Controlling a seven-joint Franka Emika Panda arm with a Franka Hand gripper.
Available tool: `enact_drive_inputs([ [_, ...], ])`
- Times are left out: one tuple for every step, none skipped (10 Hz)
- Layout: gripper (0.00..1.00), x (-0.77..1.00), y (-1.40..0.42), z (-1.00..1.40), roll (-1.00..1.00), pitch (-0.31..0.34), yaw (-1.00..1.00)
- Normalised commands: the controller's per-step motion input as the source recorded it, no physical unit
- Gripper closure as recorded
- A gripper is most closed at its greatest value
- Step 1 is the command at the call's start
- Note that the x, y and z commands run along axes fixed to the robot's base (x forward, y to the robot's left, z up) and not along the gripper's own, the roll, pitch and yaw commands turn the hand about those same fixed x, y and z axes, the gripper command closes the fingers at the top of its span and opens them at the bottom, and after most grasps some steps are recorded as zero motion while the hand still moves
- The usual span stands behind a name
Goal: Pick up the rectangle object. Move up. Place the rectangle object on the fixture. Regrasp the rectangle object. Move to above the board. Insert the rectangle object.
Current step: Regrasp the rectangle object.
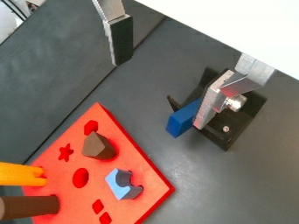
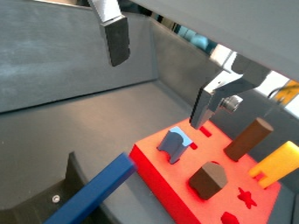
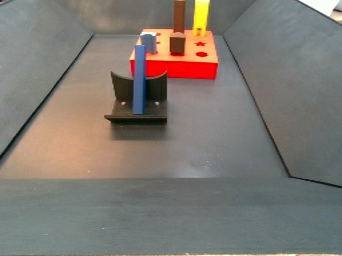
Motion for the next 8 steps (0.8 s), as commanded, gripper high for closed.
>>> enact_drive_inputs([
  [0.0, -0.03, -0.31, 0.07, 1.0, 0.033, 0.01],
  [0.0, -0.02, -0.17, 0.03, 1.0, 0.03, 0.01],
  [0.0, -0.02, -0.02, 0.03, 1.0, 0.027, 0.01],
  [0.0, -0.01, -0.03, 0.02, 1.0, 0.024, 0.01],
  [0.0, 0.0, -0.03, 0.01, 1.0, 0.021, 0.01],
  [0.0, 0.0, -0.03, 0.01, 1.0, 0.021, 0.02],
  [0.0, 0.0, -0.02, 0.01, 1.0, 0.025, 0.02],
  [0.0, 0.01, -0.02, 0.01, 1.0, 0.03, 0.02],
])
